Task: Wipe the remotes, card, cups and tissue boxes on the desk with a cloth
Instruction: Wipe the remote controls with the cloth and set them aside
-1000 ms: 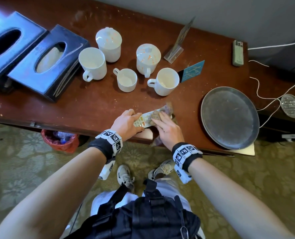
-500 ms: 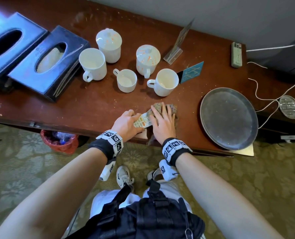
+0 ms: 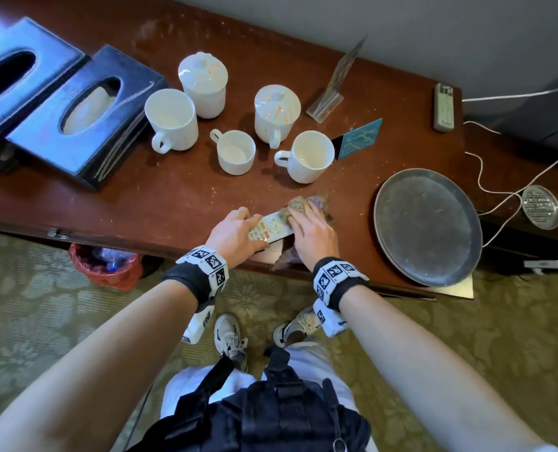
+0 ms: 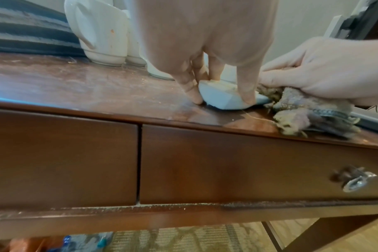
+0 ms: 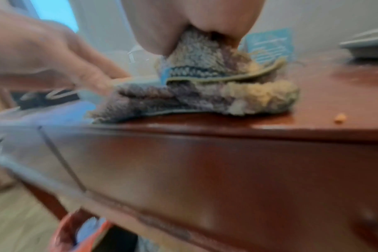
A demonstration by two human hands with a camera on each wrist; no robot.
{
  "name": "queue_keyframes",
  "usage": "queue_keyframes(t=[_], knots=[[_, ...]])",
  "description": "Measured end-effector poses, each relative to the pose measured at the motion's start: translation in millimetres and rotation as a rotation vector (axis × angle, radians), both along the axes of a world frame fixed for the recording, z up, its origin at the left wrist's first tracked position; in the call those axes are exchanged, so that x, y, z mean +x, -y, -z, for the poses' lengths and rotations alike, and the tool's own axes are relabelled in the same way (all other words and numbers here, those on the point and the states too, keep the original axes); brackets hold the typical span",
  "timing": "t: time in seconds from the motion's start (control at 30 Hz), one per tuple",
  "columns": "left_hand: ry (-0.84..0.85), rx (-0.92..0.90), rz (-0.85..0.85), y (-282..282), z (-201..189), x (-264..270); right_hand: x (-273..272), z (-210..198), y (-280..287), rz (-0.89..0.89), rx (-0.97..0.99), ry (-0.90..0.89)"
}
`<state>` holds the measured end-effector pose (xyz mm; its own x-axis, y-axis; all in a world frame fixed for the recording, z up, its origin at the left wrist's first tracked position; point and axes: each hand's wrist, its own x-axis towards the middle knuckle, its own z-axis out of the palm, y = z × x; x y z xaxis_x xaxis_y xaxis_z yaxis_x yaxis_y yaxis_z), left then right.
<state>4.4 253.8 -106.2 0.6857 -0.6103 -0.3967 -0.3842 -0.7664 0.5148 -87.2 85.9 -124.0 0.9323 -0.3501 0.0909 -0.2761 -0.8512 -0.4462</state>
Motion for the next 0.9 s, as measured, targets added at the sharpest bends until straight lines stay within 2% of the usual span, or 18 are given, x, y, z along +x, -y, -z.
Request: queue_keyframes(t=[0.07, 0.2, 0.33, 0.57, 0.77, 0.9], knots=[[-0.004, 0.006, 0.001, -0.1, -0.9, -0.3, 4.0, -1.9, 4.1, 0.014, 0.013, -0.011], [0.000, 0.002, 0.005, 0.0, -2.0, 0.3, -6.7, -1.5, -9.8, -0.168, -0.002, 0.046], [-0.002, -0.003, 0.011, -0.5, -3.2, 0.8, -25.4, -2.2, 0.7, -0.305, -0.077, 0.147], [-0.003, 0.009, 0.015, 1.2, -4.0, 2.3, 12.0, -8.4, -7.9, -0.135, -0.013, 0.056], [-0.001, 0.018, 0.012, -0.7, -5.2, 0.3, -25.6, -7.0, 11.6, -0.224, 0.032, 0.062], [0.002, 0.024, 0.038, 0.7, -8.9, 2.5, -19.0, -11.7, 14.2, -0.129, 0.092, 0.049]])
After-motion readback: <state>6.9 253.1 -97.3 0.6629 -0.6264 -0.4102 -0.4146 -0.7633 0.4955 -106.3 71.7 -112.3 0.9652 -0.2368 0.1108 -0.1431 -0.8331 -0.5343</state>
